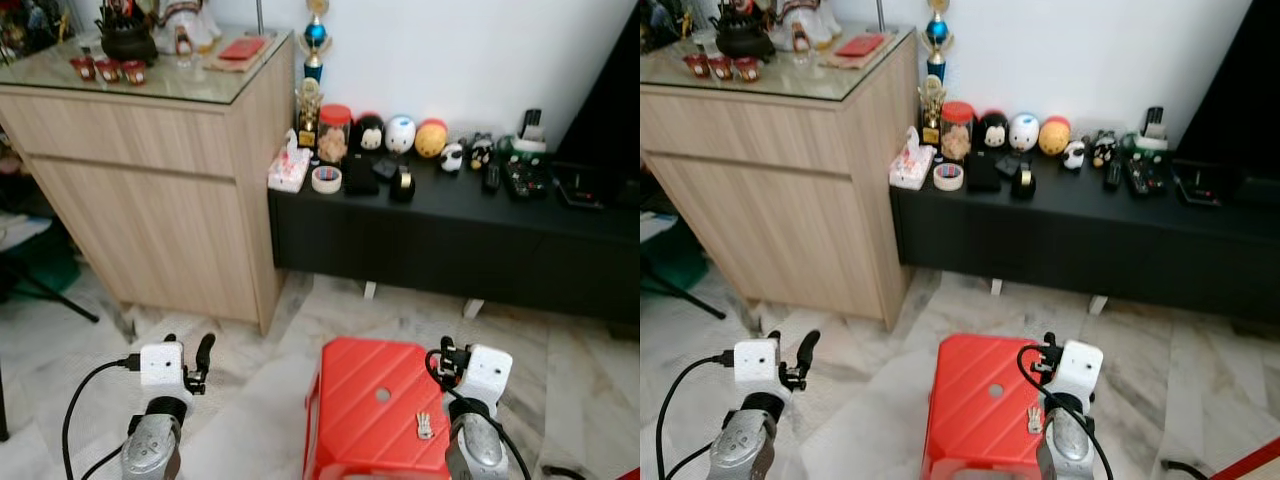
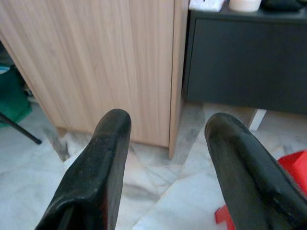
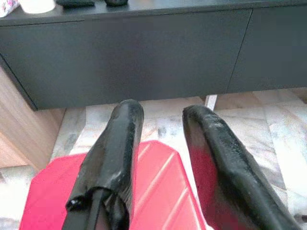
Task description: Hang keys on a hook
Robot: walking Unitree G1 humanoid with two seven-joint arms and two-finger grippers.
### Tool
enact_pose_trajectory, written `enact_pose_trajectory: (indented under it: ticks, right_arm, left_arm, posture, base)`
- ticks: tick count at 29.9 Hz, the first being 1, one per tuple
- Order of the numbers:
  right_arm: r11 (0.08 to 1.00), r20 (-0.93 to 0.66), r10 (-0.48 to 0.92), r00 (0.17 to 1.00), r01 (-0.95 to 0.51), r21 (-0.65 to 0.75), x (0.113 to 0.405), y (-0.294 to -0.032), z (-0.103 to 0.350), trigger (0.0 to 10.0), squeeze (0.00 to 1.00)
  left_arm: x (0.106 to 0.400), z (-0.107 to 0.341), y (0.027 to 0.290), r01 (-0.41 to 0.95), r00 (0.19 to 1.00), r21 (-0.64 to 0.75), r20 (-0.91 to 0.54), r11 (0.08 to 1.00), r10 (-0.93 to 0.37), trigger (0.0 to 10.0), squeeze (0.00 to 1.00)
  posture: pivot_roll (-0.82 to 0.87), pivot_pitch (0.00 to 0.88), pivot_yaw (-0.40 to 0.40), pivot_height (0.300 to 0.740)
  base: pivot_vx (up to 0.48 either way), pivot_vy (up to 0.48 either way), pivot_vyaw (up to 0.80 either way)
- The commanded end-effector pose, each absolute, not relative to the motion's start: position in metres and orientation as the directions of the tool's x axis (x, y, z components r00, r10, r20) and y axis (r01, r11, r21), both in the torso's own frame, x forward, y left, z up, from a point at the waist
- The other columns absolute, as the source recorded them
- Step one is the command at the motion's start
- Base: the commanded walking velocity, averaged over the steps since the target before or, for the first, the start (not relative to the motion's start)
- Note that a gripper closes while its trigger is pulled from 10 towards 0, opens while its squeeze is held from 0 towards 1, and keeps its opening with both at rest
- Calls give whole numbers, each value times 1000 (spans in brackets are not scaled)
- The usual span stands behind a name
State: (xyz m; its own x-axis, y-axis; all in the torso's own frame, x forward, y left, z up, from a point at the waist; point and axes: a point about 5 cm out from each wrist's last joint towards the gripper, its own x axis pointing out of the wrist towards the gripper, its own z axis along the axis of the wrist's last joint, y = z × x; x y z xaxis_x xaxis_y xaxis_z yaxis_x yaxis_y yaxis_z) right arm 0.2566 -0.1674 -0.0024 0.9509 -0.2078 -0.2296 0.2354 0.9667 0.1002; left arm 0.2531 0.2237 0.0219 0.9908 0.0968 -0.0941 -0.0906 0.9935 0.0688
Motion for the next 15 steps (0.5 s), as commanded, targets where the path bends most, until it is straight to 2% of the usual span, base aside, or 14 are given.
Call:
enact_pose_trajectory:
  ticks: [1,15]
  right_arm:
    - [965,-236,-207,949,238,107,254,-168,-4,10000,0]
    - [967,-273,-188,943,226,115,255,-166,-9,10000,0]
  left_arm:
    - [251,19,222,-82,990,68,-110,994,89,10000,0]
    - [251,18,220,-74,988,61,-128,995,82,10000,0]
  posture:
    - [69,0,-51,631]
    - [70,0,-54,631]
  base:
    - [0,0,0]
    - [0,0,0]
